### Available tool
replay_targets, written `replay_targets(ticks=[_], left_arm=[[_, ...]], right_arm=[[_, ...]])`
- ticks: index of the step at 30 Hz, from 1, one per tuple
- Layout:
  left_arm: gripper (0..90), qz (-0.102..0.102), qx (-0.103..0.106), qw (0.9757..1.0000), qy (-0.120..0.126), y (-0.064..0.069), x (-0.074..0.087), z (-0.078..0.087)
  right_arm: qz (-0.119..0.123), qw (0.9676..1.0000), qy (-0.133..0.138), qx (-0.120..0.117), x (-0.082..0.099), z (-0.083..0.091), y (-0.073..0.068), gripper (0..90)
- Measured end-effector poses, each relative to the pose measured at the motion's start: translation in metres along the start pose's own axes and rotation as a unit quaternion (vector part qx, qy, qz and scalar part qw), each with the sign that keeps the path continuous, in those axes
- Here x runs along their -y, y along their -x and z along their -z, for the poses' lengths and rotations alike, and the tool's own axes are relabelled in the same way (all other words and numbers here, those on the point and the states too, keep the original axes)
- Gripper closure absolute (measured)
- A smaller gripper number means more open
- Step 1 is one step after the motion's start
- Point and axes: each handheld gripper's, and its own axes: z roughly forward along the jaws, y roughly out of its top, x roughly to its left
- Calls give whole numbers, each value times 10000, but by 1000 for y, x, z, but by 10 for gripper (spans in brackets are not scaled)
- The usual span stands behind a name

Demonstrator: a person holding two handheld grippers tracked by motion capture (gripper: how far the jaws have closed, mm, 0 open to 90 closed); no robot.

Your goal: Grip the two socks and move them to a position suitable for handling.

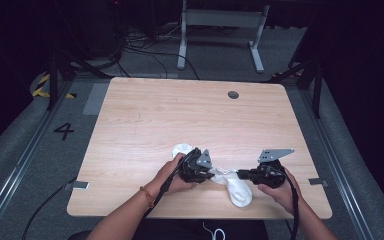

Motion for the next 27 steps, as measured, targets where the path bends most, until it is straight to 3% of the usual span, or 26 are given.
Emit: replay_targets(ticks=[4,8,11,12,16,27], left_arm=[[755,-3,-102,9998,-151,-5,-4,-7],[753,-52,-150,9995,-281,-9,-8,-11],[752,-40,-152,9994,-295,-12,-8,-11],[752,-6,-175,9994,-307,-13,-7,-11],[751,-39,-223,9991,-346,-15,-7,-11],[742,62,-159,9991,-375,-25,-9,-13]], right_arm=[[105,9994,-142,299,2,-5,5,871],[257,9985,-196,447,7,-5,5,771],[464,9978,-217,425,8,-1,2,746],[707,9960,-310,443,10,2,-3,762],[959,9931,-492,455,14,4,-14,769],[1150,9902,-727,328,29,-8,-25,798]])
